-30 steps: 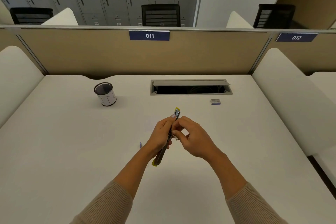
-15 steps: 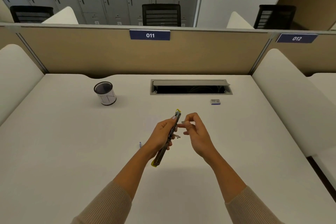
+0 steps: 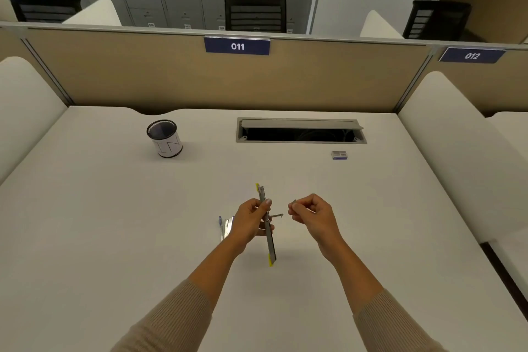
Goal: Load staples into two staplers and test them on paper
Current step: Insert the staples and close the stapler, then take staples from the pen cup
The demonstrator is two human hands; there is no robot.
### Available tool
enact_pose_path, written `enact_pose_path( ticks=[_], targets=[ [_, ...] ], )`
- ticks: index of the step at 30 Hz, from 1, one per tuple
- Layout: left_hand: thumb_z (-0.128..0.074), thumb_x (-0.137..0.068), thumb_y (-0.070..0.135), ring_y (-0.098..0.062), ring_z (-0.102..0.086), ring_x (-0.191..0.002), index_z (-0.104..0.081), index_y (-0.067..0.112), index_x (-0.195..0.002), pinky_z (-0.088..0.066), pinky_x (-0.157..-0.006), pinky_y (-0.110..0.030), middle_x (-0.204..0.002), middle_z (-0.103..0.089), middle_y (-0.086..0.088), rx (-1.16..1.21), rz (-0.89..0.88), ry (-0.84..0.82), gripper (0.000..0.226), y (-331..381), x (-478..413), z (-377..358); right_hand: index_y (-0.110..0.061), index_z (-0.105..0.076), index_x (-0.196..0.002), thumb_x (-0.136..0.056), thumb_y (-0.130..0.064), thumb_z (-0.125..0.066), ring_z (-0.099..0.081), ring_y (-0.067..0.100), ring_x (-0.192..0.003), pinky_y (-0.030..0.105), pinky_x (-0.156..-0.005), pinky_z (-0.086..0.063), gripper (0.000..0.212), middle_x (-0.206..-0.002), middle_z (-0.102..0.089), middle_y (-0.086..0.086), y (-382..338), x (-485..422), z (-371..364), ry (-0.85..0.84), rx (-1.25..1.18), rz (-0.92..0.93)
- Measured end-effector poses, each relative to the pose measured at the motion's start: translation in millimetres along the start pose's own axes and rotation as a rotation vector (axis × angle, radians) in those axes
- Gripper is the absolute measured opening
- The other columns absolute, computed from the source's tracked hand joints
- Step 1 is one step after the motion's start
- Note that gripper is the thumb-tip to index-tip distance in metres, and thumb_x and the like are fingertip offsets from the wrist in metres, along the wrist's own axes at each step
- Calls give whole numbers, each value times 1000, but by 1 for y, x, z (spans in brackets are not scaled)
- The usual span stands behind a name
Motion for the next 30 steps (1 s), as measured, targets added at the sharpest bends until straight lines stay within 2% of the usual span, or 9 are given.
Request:
enact_pose_path(
  ticks=[4, 7, 11, 14, 17, 20, 22, 25, 30],
  targets=[
    [-63, -93, 30, -30, -72, -68, -58, 3, -96, -61, -64, -38, -77, -66, -14, 62, 77, 39, 28, -23, -6, -4, -6, -61, -77, -82, -6, -71, -74, 15, -83, 23, -71, -58, 11, -84, -77, 2, 12, -2, 2, -12, 76, 22],
    [-65, -92, 28, -35, -72, -74, -56, 1, -92, -62, -69, -42, -80, -67, -17, 90, 152, 81, 29, -41, -8, -8, -7, -58, -71, -77, -2, -73, -74, 14, -83, 21, -68, -57, 17, -83, -77, 1, 19, -3, 3, -17, 105, 46],
    [-67, -91, 26, -29, -70, -69, -56, 0, -91, -61, -63, -38, -84, -67, -17, 36, 227, 146, 29, -63, -12, -11, -8, -54, -66, -74, -2, -75, -74, 11, -84, 22, -71, -56, 23, -80, -77, 3, 28, -3, 4, -29, 134, 55],
    [-68, -90, 28, -34, -72, -75, -60, 0, -84, -61, -74, -46, -88, -71, -22, -15, 279, 187, 30, -75, -16, -12, -7, -55, -74, -72, -3, -75, -74, 13, -85, 24, -71, -57, 21, -79, -77, 5, 35, -2, 5, -29, 107, 43],
    [-66, -90, 33, -35, -73, -75, -65, -4, -87, -60, -77, -48, -83, -73, -22, -40, 316, 216, 37, -82, -18, -13, -21, -65, -91, -73, -10, -76, -74, 13, -85, 23, -72, -59, 24, -79, -77, 6, 39, -1, 6, -71, 82, 25],
    [-63, -91, 40, -34, -72, -78, -65, -4, -94, -59, -78, -47, -85, -73, -19, -160, 300, 251, 44, -85, -20, -13, -28, -74, -91, -77, -9, -74, -73, 16, -84, 26, -74, -60, 24, -83, -77, 3, 43, 0, 6, -87, 65, 27],
    [-59, -91, 44, -32, -71, -79, -66, -1, -91, -58, -79, -45, -84, -73, -16, -288, 264, 256, 46, -83, -22, -12, -25, -77, -88, -78, -7, -73, -73, 18, -82, 26, -73, -60, 21, -85, -76, 2, 47, 0, 7, -72, 61, 21],
    [-56, -91, 48, -27, -72, -68, -65, 5, -83, -59, -76, -40, -73, -73, -11, -434, 219, 236, 44, -79, -23, -13, -19, -77, -90, -79, -5, -74, -74, 21, -82, 26, -73, -60, 18, -85, -76, 4, 51, -1, 7, -53, 47, -8],
    [-54, -91, 52, -29, -70, -78, -59, 9, -86, -55, -81, -37, -85, -72, -12, -598, 197, 189, 43, -78, -27, -10, -14, -77, -92, -81, -2, -74, -74, 23, -84, 24, -71, -58, 16, -86, -77, 6, 55, -3, 5, -41, 15, -41]
  ],
)
Point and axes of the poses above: each hand's wrist, its own x-axis away from the middle knuckle, its own z-axis out of the back of the hand, y = z × x, the point moved 4 cm from there along -x, towards the middle knuckle
